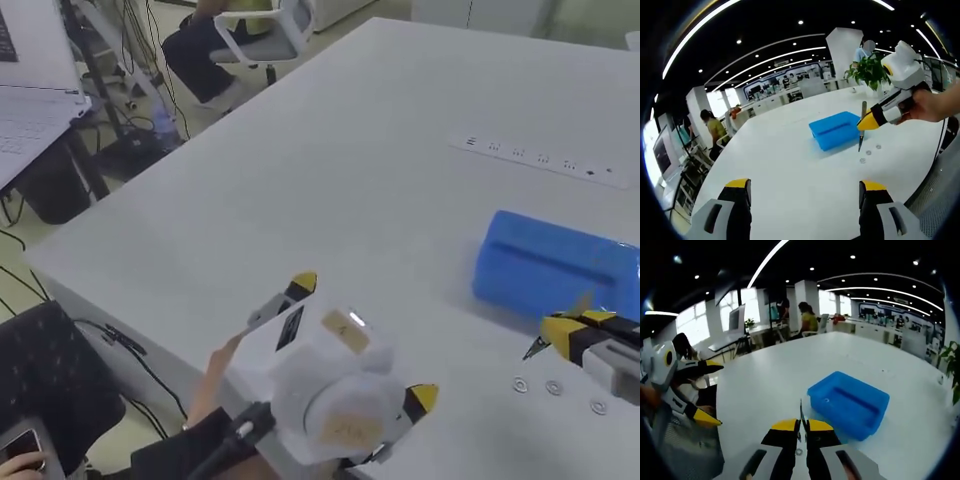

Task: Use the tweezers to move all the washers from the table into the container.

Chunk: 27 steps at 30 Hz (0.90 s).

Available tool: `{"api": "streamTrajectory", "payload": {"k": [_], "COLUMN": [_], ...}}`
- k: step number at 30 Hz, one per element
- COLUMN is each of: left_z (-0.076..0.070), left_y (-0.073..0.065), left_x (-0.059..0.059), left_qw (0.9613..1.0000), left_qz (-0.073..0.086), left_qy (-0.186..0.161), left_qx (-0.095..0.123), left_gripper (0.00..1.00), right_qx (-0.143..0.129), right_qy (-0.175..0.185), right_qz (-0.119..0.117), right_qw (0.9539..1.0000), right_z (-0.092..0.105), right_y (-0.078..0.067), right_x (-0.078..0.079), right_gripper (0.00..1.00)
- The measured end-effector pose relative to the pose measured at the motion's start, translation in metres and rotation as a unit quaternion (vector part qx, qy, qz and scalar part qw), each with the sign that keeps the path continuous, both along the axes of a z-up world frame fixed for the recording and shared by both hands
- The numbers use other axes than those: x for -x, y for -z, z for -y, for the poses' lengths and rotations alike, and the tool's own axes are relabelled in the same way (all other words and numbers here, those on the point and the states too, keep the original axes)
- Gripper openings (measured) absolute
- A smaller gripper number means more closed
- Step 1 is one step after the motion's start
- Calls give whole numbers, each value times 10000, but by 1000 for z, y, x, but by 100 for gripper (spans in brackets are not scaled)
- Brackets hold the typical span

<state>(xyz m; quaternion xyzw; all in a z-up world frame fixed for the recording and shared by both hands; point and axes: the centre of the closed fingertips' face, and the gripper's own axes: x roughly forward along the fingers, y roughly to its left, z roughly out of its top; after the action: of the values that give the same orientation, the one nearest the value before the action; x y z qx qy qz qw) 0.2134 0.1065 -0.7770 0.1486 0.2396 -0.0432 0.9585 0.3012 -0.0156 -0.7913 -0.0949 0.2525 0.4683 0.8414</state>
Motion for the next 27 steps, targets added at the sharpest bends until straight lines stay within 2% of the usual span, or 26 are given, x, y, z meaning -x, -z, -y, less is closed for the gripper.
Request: {"api": "streamTrajectory", "payload": {"k": [5,19,20,27], "left_z": [0,0,0,0], "left_y": [1,3,3,3], "left_x": [0,1,1,0], "left_qw": [10000,10000,9999,10000], "left_qz": [-19,-77,-80,-79], "left_qy": [11,16,19,16], "left_qx": [-16,-49,-57,-59], "left_gripper": [91,91,91,91], "right_qx": [169,209,156,256], "right_qy": [-71,-24,-19,-153], "right_qz": [-38,-129,-97,87], "right_qw": [9998,9997,9998,9995], "right_z": [3,3,3,-2], "right_y": [13,23,21,21], "right_x": [6,6,6,9], "right_gripper": [2,3,3,2]}}
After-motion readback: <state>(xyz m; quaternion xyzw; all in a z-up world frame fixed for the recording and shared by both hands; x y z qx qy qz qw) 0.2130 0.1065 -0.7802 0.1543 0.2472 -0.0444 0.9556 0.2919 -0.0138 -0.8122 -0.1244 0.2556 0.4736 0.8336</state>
